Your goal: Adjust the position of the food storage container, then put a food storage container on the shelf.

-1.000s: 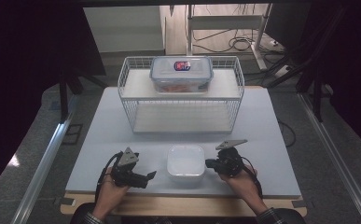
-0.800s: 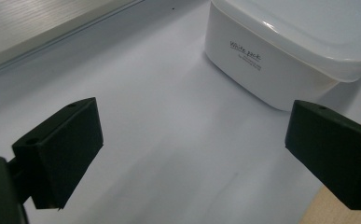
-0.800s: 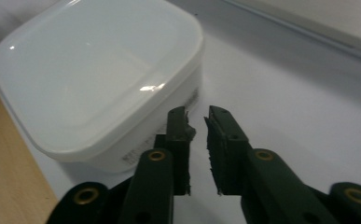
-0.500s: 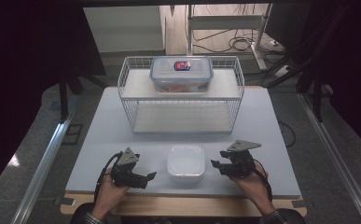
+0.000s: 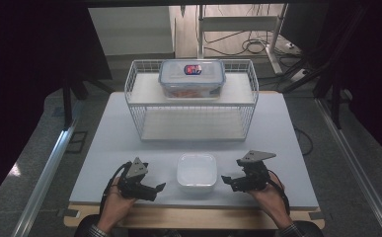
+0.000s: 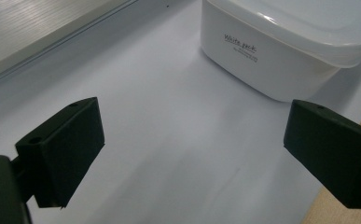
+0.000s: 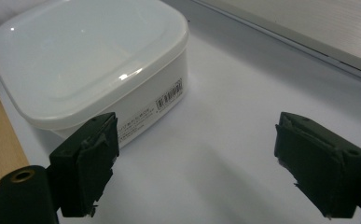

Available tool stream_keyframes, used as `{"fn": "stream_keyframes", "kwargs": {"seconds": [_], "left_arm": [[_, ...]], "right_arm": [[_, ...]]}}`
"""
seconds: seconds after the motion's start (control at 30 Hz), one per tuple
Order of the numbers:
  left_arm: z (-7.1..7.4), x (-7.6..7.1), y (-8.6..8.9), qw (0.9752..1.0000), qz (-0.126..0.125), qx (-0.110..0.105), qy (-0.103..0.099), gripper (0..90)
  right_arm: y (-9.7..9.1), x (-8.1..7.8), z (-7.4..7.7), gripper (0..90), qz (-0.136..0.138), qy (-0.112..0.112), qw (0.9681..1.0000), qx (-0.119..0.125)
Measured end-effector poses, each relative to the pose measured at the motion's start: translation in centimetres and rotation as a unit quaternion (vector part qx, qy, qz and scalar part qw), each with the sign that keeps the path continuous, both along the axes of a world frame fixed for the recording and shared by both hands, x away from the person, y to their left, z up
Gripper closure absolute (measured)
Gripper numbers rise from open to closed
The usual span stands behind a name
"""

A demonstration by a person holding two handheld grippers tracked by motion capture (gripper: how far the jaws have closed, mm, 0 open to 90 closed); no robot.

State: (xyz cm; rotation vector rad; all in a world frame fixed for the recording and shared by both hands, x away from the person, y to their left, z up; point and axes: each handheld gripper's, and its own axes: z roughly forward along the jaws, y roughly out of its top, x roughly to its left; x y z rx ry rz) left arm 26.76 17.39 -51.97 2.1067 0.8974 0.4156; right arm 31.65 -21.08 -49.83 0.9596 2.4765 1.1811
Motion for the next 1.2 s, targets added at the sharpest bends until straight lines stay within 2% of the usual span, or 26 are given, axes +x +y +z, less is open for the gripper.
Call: {"fn": "stream_keyframes", "kwargs": {"seconds": [0.17,0.37,0.53,0.67,1.0,1.17,1.2], "left_arm": [[0.0,0.1,0.0,0.9999,0.002,-0.008,0.009,4.8],[0.2,0.2,0.1,0.999,0.002,-0.037,0.024,4.6],[0.5,0.3,0.0,0.9986,0.001,-0.044,0.028,4.6],[1.0,0.5,-0.1,0.9977,-0.015,-0.058,0.034,4.5],[1.9,1.1,-1.8,0.9979,-0.03,-0.05,0.028,8.8],[2.3,1.4,-1.9,0.9976,-0.029,-0.057,0.027,13.0],[2.5,1.7,-1.9,0.9969,-0.028,-0.067,0.029,13.7]], "right_arm": [[0.0,0.0,-0.1,12.1,0.003,0.002,1.0,0.001],[-0.1,0.1,0.1,8.7,0.002,0.0,1.0,0.0],[0.0,0.0,0.3,7.9,0.005,-0.005,1.0,0.004],[0.2,0.0,0.7,7.5,0.005,-0.008,0.9999,0.007],[1.0,-0.1,1.5,2.3,0.0,-0.002,1.0,0.009],[1.4,-0.1,1.8,5.6,-0.004,0.004,0.9999,0.011],[1.5,-0.1,2.1,8.9,-0.005,0.009,0.9999,0.013]]}}
